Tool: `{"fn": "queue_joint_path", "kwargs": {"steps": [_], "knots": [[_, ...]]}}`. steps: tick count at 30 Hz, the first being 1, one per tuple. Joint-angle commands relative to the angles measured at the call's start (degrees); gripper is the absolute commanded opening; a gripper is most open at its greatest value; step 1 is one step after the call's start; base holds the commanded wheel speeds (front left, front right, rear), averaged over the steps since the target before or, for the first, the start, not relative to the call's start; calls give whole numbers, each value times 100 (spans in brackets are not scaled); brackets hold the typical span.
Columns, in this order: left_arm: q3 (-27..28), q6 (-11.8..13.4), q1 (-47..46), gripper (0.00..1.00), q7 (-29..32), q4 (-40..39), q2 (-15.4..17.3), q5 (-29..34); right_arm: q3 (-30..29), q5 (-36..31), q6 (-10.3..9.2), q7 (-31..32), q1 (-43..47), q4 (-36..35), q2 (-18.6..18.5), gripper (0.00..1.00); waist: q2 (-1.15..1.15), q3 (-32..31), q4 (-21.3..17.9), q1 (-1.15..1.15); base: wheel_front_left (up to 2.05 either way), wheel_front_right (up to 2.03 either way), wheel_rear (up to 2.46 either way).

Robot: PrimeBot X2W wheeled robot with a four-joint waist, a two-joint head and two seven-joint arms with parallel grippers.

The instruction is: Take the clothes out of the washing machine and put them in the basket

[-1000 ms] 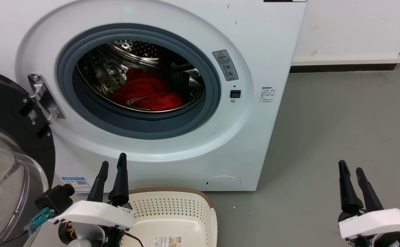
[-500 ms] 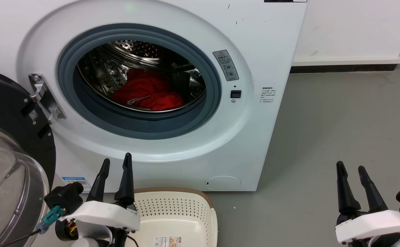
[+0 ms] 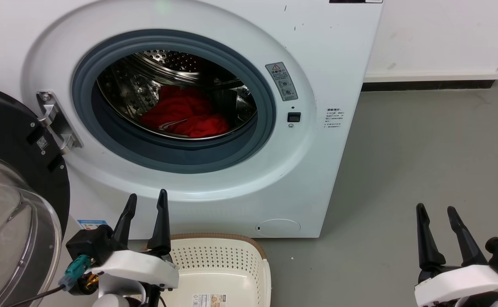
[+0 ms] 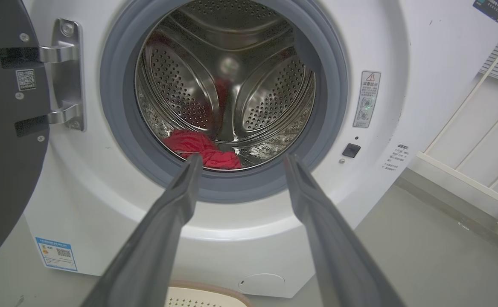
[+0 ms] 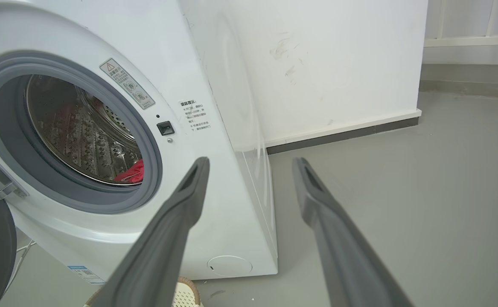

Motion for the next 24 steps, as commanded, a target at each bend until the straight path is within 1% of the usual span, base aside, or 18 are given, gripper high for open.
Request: {"fn": "queue_joint_path", "kwargs": {"steps": [1,24], "knots": [[-21,5,-103,100,-55,-28,18,148,5,-161,0,-36,36,-82,-25,100,0,-3,1,0,0,0,0],[-141,103,-141,100,-329,74,19,1183,-63,-1303,-1,-175,140,-169,-25,100,0,-20,62,0,0,0,0]]}}
